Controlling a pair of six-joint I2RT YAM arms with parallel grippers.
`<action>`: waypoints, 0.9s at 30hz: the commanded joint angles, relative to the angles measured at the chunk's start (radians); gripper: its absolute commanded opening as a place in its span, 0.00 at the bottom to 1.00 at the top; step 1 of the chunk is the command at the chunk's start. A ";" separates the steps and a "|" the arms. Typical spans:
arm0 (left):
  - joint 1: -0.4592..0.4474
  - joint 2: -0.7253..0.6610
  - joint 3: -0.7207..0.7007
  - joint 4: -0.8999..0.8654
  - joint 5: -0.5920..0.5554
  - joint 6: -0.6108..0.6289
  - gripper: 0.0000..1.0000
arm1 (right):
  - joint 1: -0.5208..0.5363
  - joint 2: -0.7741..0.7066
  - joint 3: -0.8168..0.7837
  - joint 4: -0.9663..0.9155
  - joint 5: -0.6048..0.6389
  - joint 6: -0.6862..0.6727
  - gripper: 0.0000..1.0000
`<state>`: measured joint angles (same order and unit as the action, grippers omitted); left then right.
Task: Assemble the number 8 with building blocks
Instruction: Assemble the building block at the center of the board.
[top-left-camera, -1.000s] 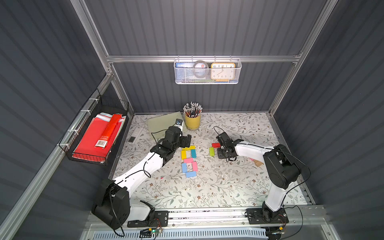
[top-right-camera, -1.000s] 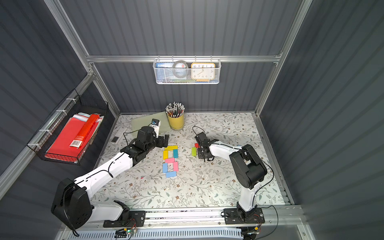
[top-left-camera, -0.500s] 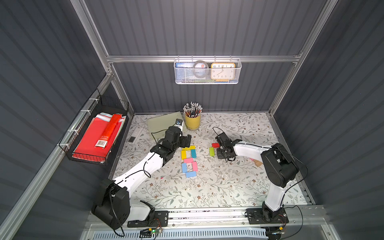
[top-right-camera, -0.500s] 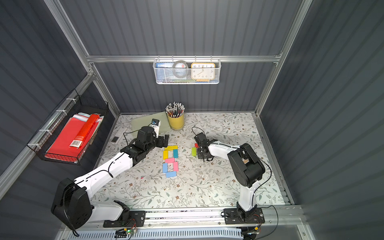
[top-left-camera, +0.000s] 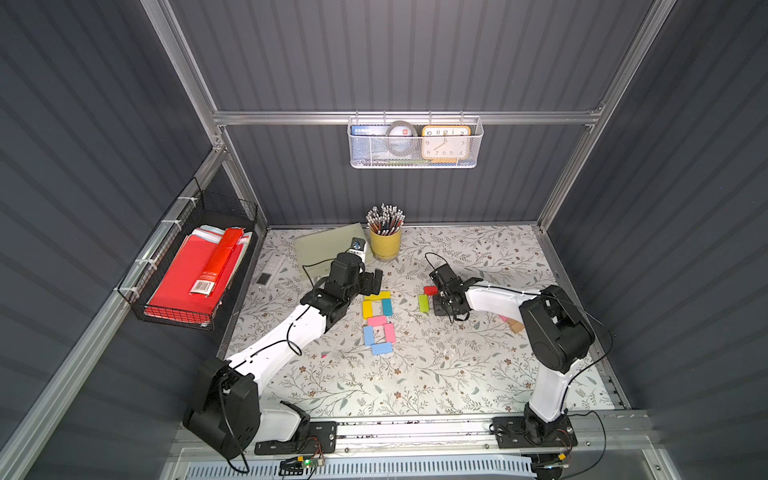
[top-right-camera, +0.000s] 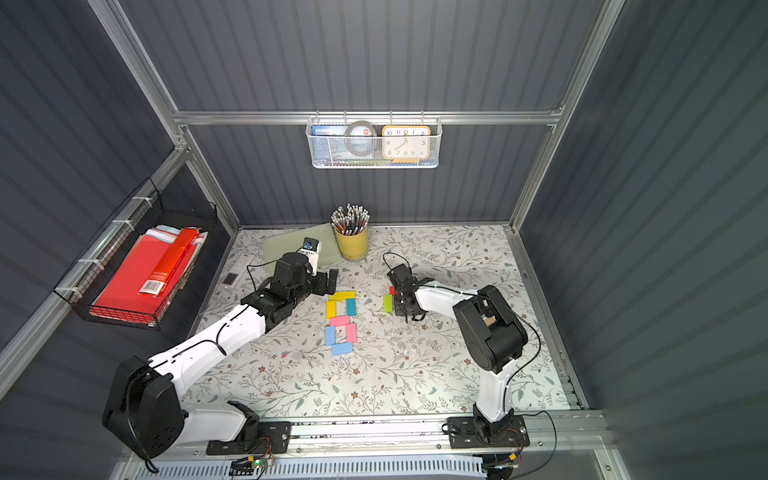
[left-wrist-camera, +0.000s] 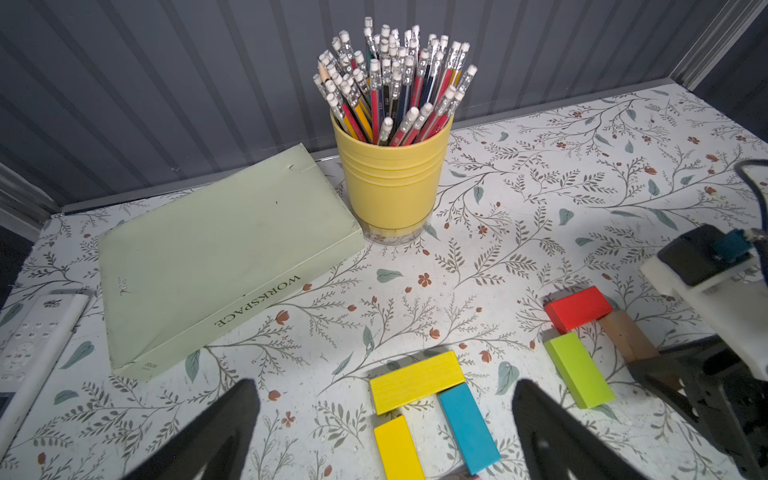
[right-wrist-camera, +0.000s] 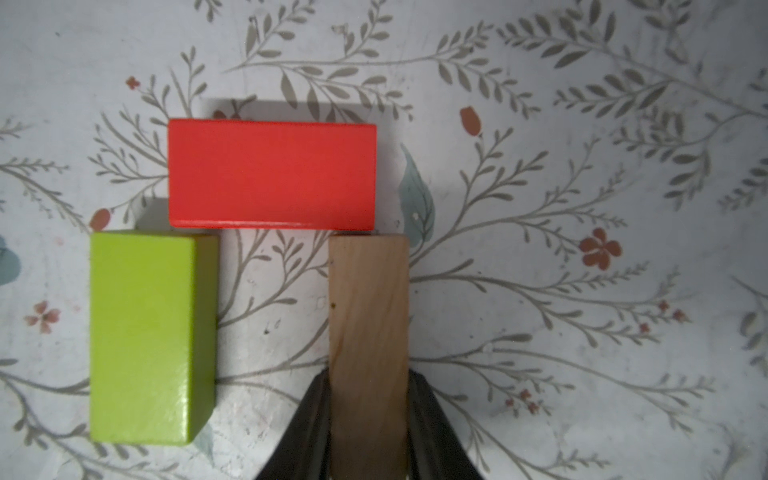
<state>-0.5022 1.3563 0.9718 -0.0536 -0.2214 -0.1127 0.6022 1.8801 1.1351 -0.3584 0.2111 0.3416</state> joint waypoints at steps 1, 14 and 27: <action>0.005 -0.016 -0.013 0.008 0.005 -0.007 0.99 | -0.005 0.032 0.005 -0.020 0.014 0.012 0.27; 0.005 -0.017 -0.013 0.008 0.002 -0.007 0.99 | -0.020 0.027 0.001 -0.009 0.007 0.010 0.36; 0.006 -0.019 -0.015 0.009 0.005 -0.008 0.99 | -0.025 -0.113 -0.014 -0.013 -0.008 0.026 0.55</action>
<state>-0.5022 1.3563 0.9699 -0.0536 -0.2214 -0.1127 0.5854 1.8412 1.1286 -0.3607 0.2020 0.3542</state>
